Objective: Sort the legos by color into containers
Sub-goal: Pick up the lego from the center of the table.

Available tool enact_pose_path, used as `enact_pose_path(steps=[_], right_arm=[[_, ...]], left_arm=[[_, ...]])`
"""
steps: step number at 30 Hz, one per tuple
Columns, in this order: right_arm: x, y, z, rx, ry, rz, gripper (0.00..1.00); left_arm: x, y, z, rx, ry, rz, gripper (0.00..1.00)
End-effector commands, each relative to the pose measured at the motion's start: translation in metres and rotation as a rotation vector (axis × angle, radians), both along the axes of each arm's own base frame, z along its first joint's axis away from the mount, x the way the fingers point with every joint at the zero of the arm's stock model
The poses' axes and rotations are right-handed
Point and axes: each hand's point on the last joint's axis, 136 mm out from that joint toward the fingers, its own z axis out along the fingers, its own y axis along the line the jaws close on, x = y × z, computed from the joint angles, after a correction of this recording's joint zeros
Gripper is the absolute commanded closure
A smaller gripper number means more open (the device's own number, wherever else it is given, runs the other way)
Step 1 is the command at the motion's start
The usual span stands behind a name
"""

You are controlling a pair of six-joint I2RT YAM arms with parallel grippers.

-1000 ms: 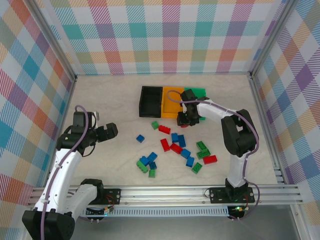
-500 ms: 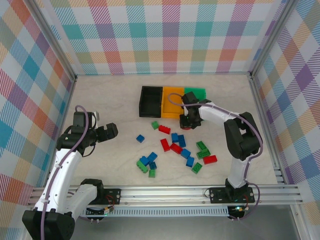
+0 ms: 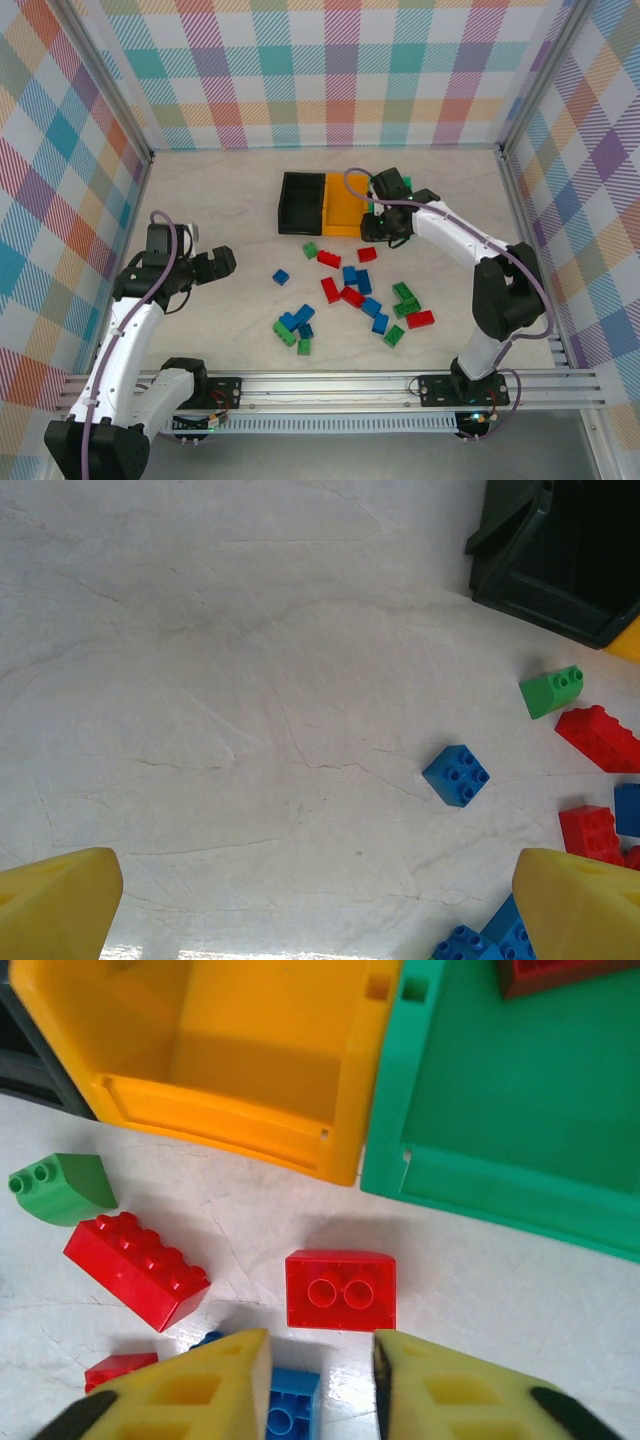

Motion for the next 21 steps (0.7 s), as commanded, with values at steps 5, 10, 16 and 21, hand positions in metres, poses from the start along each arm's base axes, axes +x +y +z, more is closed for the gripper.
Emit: enact_pose_path(steps=[5, 10, 16, 21], right_arm=[[-0.015, -0.007, -0.039, -0.05, 0.12, -0.006, 0.31], [-0.022, -0.004, -0.065, -0.077, 0.177, 0.013, 0.26], [-0.02, 0.004, -0.089, -0.092, 0.224, 0.027, 0.26], [-0.018, 0.011, -0.098, -0.116, 0.234, 0.045, 0.37]], left_arm=[[-0.004, -0.002, 0.0, -0.005, -0.008, -0.008, 0.0], [-0.004, -0.002, -0.001, -0.004, -0.003, -0.009, 0.0], [-0.004, -0.003, -0.001, -0.006, -0.001, -0.012, 0.0], [-0.004, -0.001, -0.002, -0.001, 0.002, -0.006, 0.0]])
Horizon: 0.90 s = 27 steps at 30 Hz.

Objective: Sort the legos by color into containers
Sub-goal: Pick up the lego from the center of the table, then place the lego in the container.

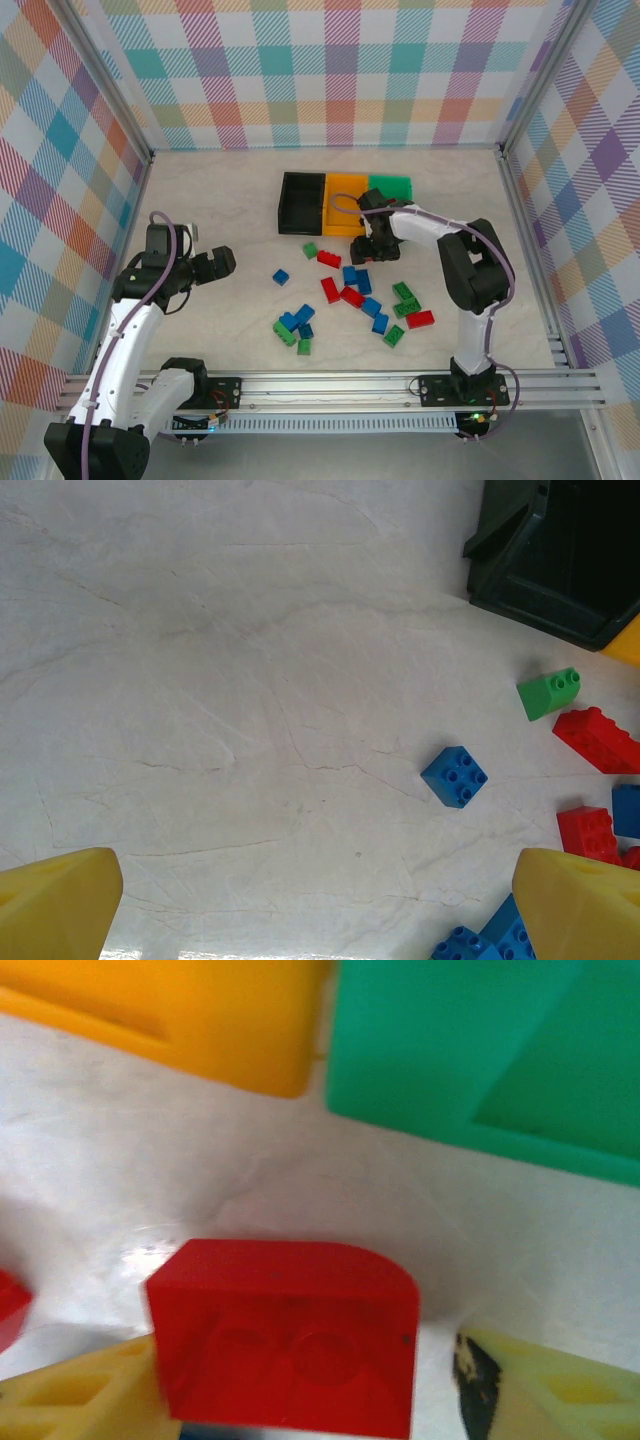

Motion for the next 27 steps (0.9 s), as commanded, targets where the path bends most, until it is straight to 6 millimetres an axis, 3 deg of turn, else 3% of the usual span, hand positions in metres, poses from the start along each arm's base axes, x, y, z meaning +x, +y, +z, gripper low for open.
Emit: enact_pose_path(steps=[1, 5, 9, 16, 19, 22, 27], right_arm=[[0.003, 0.013, 0.0, 0.022, 0.001, 0.02, 0.43], [0.004, 0.012, 0.007, 0.022, -0.021, 0.025, 0.61], [0.007, 0.009, 0.03, 0.023, -0.073, 0.03, 0.63], [0.035, -0.001, 0.093, 0.068, -0.215, -0.007, 0.63], [0.058, -0.017, 0.109, 0.089, -0.256, -0.059, 0.61], [0.079, -0.031, 0.117, 0.078, -0.271, -0.098, 0.54], [0.084, -0.036, 0.111, 0.058, -0.255, -0.113, 0.4]], left_arm=[[-0.003, -0.001, -0.004, -0.002, 0.011, -0.007, 0.0], [-0.003, -0.001, -0.005, 0.003, 0.014, -0.005, 0.0], [-0.003, -0.001, -0.005, 0.0, 0.017, -0.006, 0.0], [-0.003, -0.001, -0.003, 0.001, 0.009, -0.005, 0.0], [-0.003, -0.002, -0.004, -0.005, 0.012, -0.012, 0.0], [-0.003, -0.002, -0.004, -0.004, 0.013, -0.011, 0.0], [-0.003, -0.003, -0.004, -0.006, 0.011, -0.014, 0.0]])
